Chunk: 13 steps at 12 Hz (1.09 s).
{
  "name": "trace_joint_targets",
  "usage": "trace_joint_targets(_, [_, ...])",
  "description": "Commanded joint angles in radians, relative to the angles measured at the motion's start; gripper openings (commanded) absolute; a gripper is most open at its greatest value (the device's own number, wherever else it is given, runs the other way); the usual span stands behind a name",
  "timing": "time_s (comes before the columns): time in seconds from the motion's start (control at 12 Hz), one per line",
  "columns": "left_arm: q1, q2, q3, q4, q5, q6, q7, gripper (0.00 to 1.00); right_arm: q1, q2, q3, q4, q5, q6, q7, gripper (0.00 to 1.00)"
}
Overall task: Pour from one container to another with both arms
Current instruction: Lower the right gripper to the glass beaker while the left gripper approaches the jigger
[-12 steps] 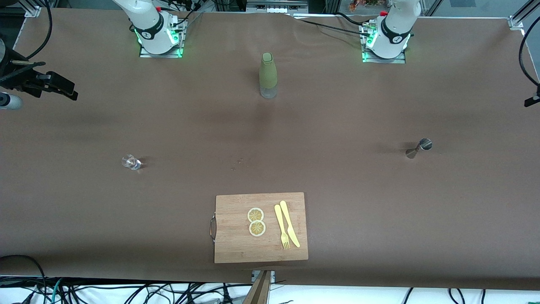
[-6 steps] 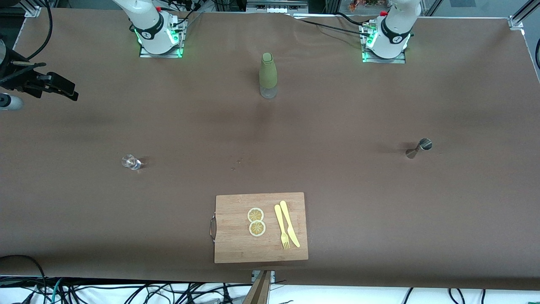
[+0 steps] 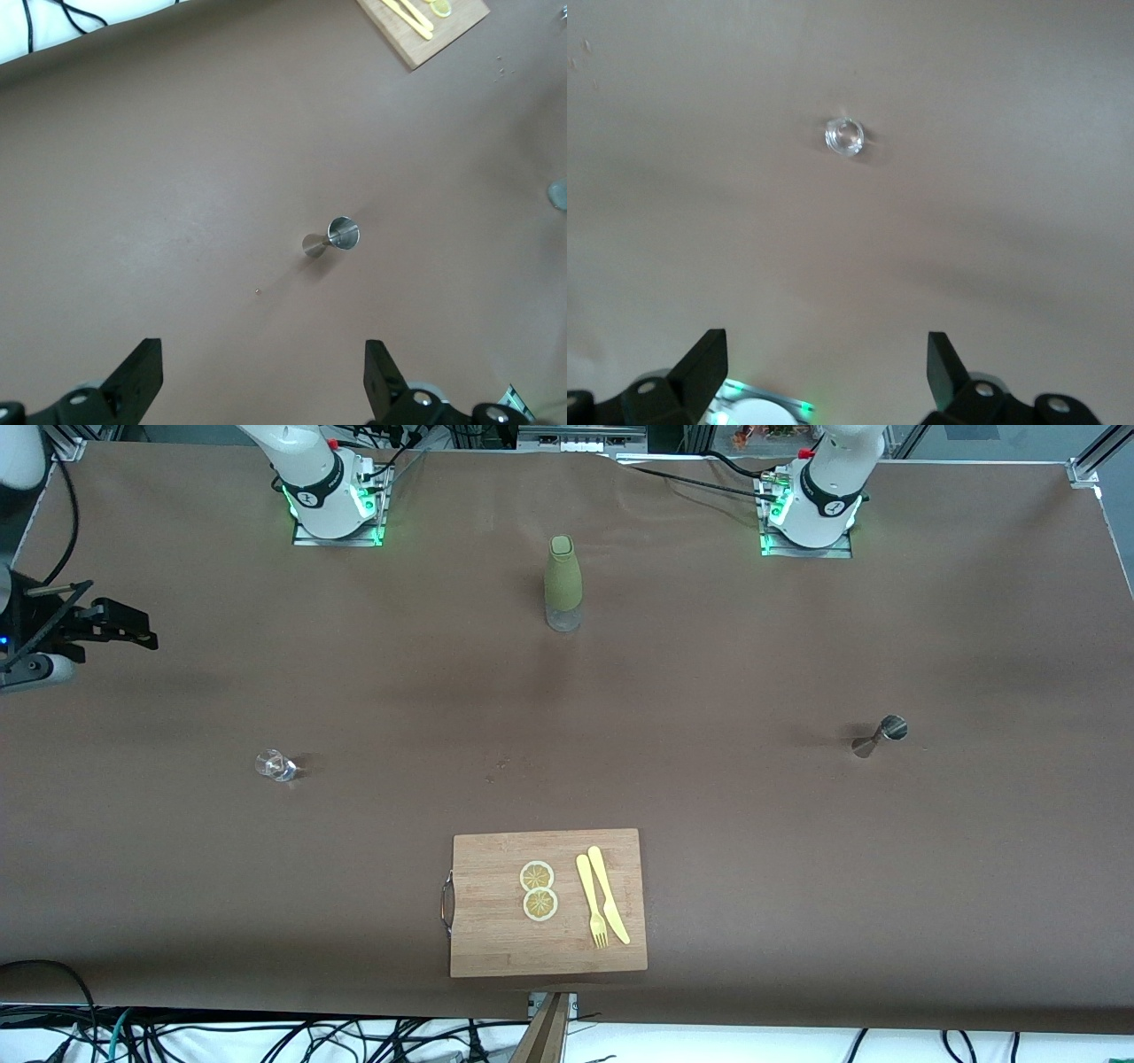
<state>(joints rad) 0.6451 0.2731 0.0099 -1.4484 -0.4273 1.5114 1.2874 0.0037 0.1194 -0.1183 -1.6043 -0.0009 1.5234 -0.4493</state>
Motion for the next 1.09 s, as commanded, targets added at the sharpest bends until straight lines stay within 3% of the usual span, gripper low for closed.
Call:
trace_joint_targets(0.0, [0.031, 0.046, -0.008, 0.048, -0.042, -0.046, 0.049, 1.00, -0.046, 0.057, -0.023, 0.014, 0.039, 0.003, -0.256, 1.00])
trace_joint_targets(0.17, [0.031, 0.049, -0.010, 0.049, -0.053, -0.048, 0.068, 1.00, -0.080, 0.104, -0.023, 0.017, 0.077, 0.004, -0.340, 1.00])
trace_joint_targets(0.5, [0.045, 0.104, -0.008, 0.034, -0.136, -0.094, 0.199, 1.00, -0.166, 0.215, -0.023, 0.017, 0.243, 0.012, -0.478, 1.00])
trace_joint_targets(0.92, [0.071, 0.211, -0.008, 0.031, -0.246, -0.157, 0.445, 1.00, -0.289, 0.356, -0.021, 0.017, 0.442, 0.026, -0.818, 1.00])
trace_joint_targets(1.0, [0.071, 0.231, -0.008, 0.029, -0.261, -0.158, 0.487, 1.00, -0.304, 0.382, -0.023, 0.014, 0.514, 0.024, -0.904, 1.00])
